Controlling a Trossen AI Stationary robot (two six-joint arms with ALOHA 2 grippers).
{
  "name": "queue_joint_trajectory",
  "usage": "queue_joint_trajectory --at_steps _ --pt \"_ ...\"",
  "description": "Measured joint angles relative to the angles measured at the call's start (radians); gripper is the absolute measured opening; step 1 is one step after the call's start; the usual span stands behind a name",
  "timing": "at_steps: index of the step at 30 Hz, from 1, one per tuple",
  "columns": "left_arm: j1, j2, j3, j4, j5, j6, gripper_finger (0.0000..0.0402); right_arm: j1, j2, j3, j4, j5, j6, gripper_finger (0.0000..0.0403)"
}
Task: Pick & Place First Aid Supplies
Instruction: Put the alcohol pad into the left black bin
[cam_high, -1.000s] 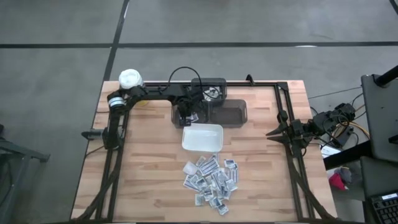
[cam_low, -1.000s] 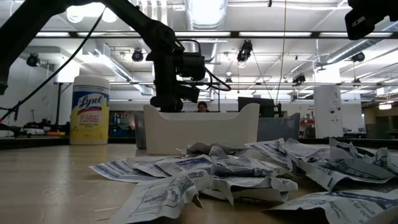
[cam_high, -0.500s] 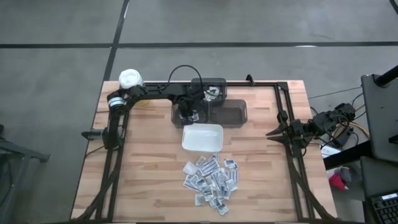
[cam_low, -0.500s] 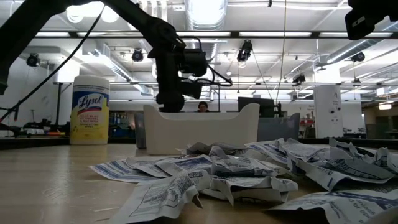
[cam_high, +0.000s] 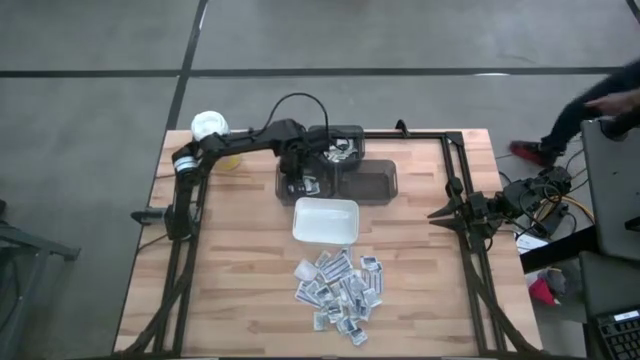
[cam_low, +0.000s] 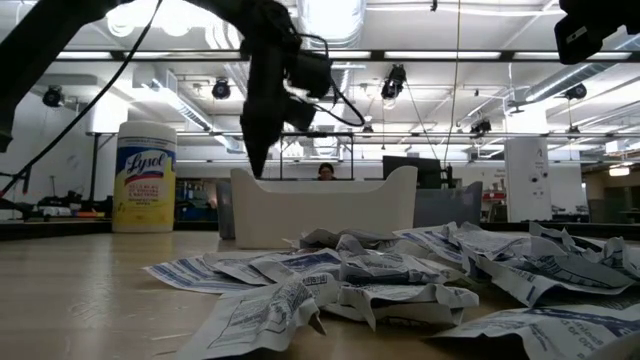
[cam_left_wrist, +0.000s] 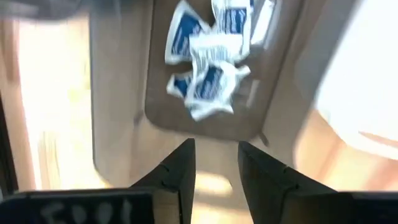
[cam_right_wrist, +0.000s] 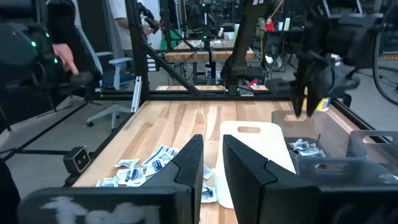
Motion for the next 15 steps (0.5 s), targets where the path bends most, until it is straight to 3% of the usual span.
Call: queue_joint_trajectory --at_steps 7,15 --pt "-0.053 0.0 0.166 -0.177 0.028 -0.148 0.0115 0.0 0.0 0.0 0.0 0.0 0.0 0.0059" --pt "-0.18 -0.001 0.303 -0.226 0.033 -0.302 0.0115 0.0 0.0 0.0 0.0 -0.001 0.013 0.0059"
